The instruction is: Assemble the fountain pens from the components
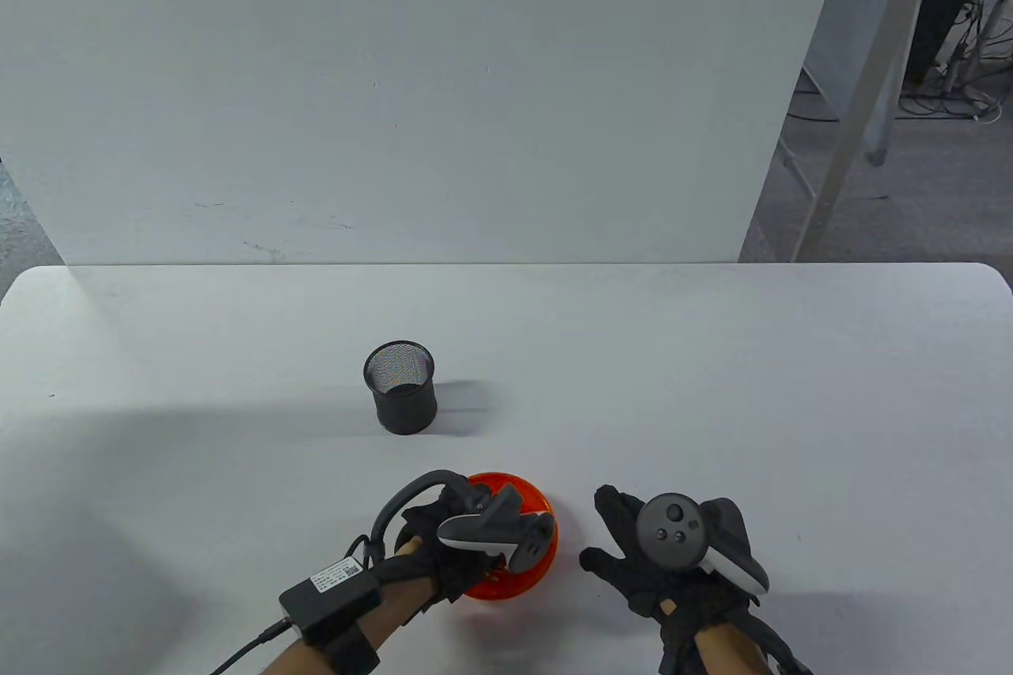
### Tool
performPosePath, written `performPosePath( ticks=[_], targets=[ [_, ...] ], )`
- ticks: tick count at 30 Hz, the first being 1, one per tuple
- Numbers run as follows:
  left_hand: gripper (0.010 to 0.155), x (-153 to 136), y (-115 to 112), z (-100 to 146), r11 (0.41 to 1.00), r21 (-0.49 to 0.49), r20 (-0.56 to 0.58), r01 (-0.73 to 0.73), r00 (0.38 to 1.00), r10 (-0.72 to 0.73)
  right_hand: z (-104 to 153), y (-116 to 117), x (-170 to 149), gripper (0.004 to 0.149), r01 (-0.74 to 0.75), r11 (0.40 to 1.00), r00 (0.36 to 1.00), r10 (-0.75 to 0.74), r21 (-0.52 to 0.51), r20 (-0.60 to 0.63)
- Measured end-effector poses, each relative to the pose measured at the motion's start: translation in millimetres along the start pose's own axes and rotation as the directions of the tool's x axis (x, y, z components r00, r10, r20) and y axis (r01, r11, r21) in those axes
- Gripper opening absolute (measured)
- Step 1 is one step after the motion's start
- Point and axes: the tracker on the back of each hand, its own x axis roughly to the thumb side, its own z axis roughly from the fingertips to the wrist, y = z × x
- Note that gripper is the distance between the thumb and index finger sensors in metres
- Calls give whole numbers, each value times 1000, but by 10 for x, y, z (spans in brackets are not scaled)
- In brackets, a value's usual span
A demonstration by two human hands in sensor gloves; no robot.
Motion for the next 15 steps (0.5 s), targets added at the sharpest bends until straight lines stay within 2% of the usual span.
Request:
performPosePath(
  ticks=[15],
  targets=[
    [37,-2,-9,-51,1000,-16,12,-25,1000,25,11,-6,-2,79,-3,1000,1000,3,0,-3]
  ],
)
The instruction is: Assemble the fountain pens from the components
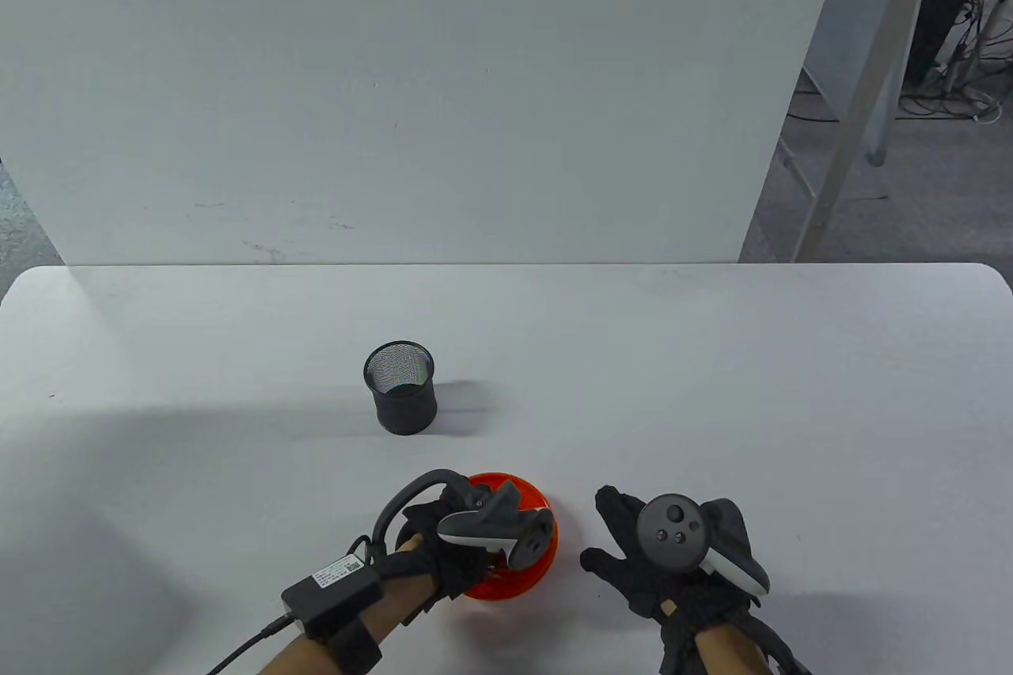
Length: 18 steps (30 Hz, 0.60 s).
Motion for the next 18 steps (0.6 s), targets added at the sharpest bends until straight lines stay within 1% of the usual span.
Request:
performPosePath(
  ticks=[8,13,18],
  targets=[
    [38,35,-1,-44,1000,-10,4,29,1000,-29,4,-4,1,79,0,1000,1000,0,3,-2],
    [36,12,4,-66,1000,-18,-9,7,1000,-7,5,-5,3,79,1,1000,1000,-1,5,-1],
    [36,49,0,-108,999,-31,5,45,999,-45,6,-9,2,79,3,1000,1000,-3,4,-2]
  ],
)
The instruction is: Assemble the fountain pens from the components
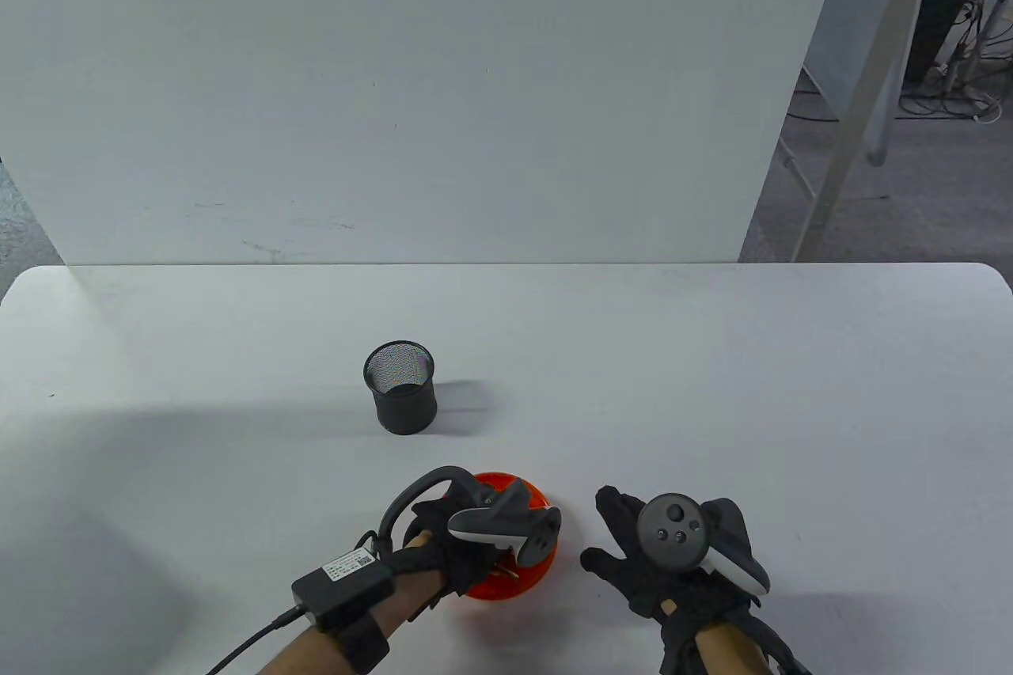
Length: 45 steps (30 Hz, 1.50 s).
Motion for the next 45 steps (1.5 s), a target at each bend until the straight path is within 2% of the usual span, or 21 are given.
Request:
performPosePath(
  ticks=[35,39,45],
  targets=[
    [41,-79,-67,-149,998,-48,30,-50,998,51,5,-19,-1,80,3,1000,1000,-3,7,-3],
    [44,-121,-84,-146,996,-35,42,-84,995,85,3,-17,1,80,8,1000,1000,-8,9,-1],
    [50,-194,17,-77,985,8,68,-174,983,173,6,-21,-8,80,22,1000,1000,-22,9,-6]
  ],
)
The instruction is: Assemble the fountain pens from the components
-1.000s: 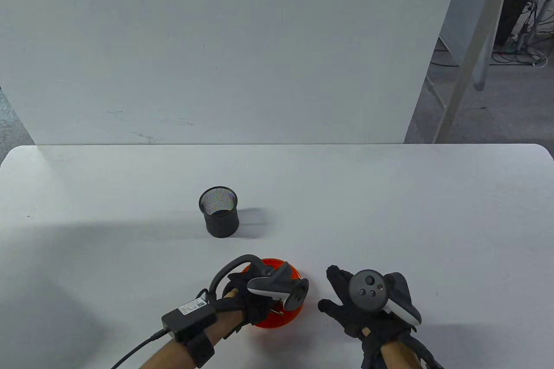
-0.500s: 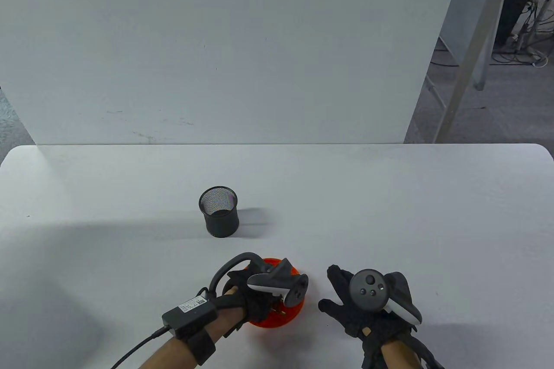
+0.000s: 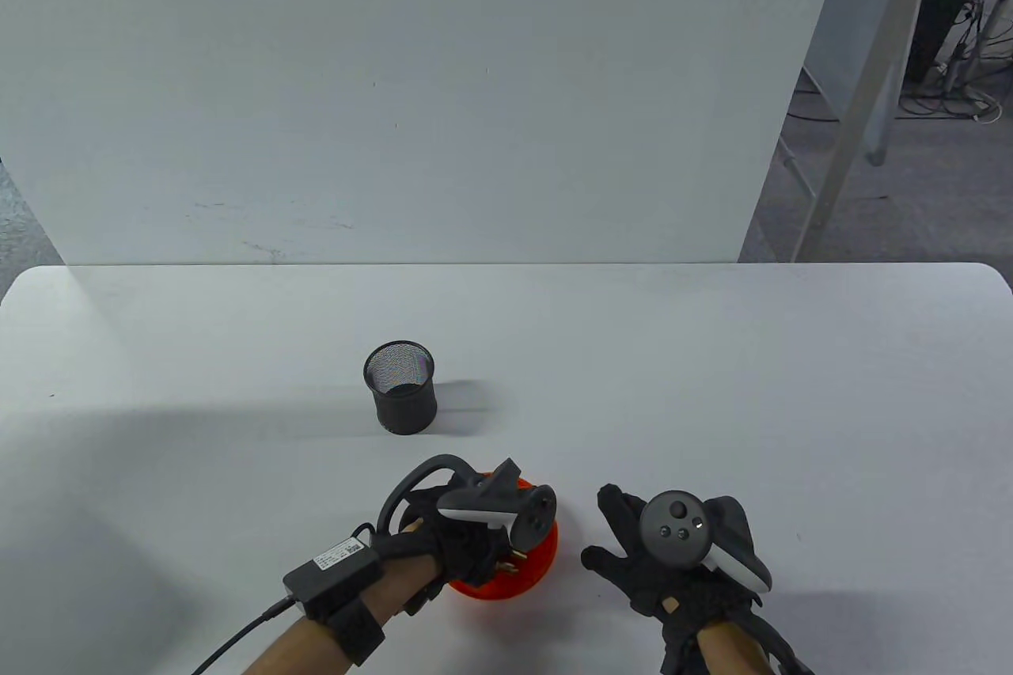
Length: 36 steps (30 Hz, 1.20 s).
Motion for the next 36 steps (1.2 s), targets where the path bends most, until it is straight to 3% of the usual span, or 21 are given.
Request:
performPosePath(
  ticks=[5,8,10,13,15,18,20,25,28,33,36],
  targets=[
    [52,-189,112,129,982,67,17,-174,985,174,5,-6,-7,80,7,1000,1000,-7,-4,-1],
    [54,-352,127,286,908,142,59,-395,919,391,9,-8,-8,80,9,1000,1000,-9,-7,4],
    [54,-491,64,410,781,182,140,-598,802,581,11,-6,-8,80,11,1000,1000,-11,-7,7],
    [55,-654,-77,590,520,220,278,-825,564,777,6,-1,-6,80,13,1000,1000,-13,-5,10],
    [55,-751,-189,697,323,246,381,-914,398,834,5,5,-5,80,17,1000,1000,-17,1,9],
    [53,-843,-298,794,88,250,475,-964,201,857,9,14,-10,80,22,1000,1000,-22,3,5],
    [51,-866,-335,865,-16,279,522,-960,138,841,8,23,-16,79,26,1000,1000,-26,6,3],
    [50,-871,-405,996,-225,262,638,-938,-7,770,8,31,-16,77,35,999,999,-35,-22,-1],
    [51,-878,-498,970,-333,177,672,-926,-134,729,0,52,-20,76,40,999,999,-40,-20,-8],
    [52,-983,-600,942,-383,163,666,-909,-185,723,-33,123,13,74,58,998,998,-58,10,0],
    [52,-1056,-717,939,-446,181,663,-876,-227,714,-42,120,73,73,53,999,998,-53,-3,17]
  ],
)
